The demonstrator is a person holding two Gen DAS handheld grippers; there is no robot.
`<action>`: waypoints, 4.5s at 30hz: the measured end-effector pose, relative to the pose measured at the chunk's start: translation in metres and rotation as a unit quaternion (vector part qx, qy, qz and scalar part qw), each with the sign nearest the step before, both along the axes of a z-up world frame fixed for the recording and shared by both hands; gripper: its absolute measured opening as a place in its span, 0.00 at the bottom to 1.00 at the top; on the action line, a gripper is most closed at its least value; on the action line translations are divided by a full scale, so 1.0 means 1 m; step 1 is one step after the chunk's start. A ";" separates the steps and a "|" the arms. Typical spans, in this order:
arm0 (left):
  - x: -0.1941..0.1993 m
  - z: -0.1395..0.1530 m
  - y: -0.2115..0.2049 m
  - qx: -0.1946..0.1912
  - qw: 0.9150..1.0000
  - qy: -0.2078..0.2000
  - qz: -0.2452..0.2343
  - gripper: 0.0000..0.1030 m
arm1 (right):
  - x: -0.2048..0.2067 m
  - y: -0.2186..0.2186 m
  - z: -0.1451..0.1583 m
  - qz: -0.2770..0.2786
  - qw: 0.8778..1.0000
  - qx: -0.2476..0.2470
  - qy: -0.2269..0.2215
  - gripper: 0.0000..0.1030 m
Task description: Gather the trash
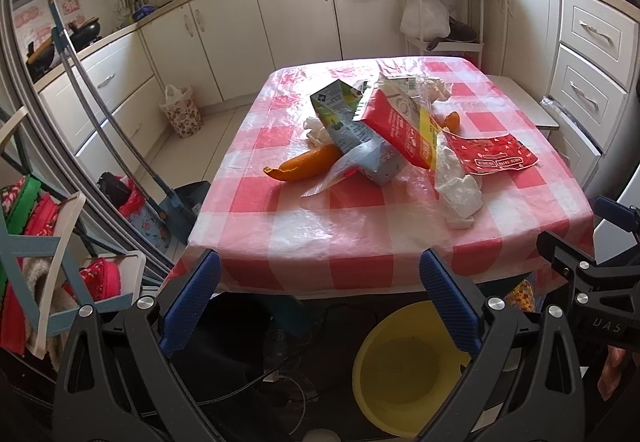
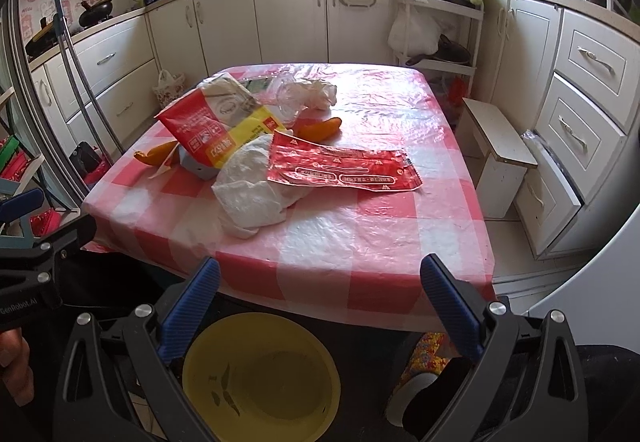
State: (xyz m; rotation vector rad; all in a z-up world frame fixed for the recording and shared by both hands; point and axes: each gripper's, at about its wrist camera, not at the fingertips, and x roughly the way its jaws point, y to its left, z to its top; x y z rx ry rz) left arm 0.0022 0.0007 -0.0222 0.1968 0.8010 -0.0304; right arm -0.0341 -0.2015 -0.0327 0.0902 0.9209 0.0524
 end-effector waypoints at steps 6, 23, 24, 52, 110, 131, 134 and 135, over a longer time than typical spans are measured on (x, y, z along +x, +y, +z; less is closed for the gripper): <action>0.000 0.001 -0.006 0.004 1.000 0.000 -0.005 0.93 | 0.001 -0.004 0.000 -0.002 1.000 0.006 0.005 0.93; 0.014 0.017 -0.003 -0.016 1.000 -0.022 -0.001 0.93 | 0.002 -0.004 -0.003 0.001 1.000 0.009 0.013 0.93; 0.017 0.020 -0.002 -0.022 0.999 -0.025 -0.003 0.93 | 0.002 -0.004 -0.003 0.002 1.000 0.010 0.013 0.93; 0.161 -0.004 -0.017 -0.202 0.978 0.046 -0.032 0.09 | 0.034 -0.019 -0.002 0.057 0.997 -0.057 0.014 0.93; 0.042 0.054 0.036 -0.259 0.962 -0.012 -0.086 0.09 | 0.056 -0.036 0.019 0.210 0.932 0.294 0.011 0.00; 0.039 0.010 0.050 -0.247 0.966 0.014 -0.077 0.01 | 0.018 0.031 -0.068 0.234 0.928 0.224 0.187 0.01; 0.048 0.002 0.051 -0.237 0.969 0.017 -0.073 0.01 | 0.016 0.030 -0.074 0.228 0.928 0.220 0.195 0.06; 0.054 -0.003 0.052 -0.233 0.970 0.025 -0.066 0.01 | 0.015 0.029 -0.075 0.225 0.928 0.223 0.196 0.22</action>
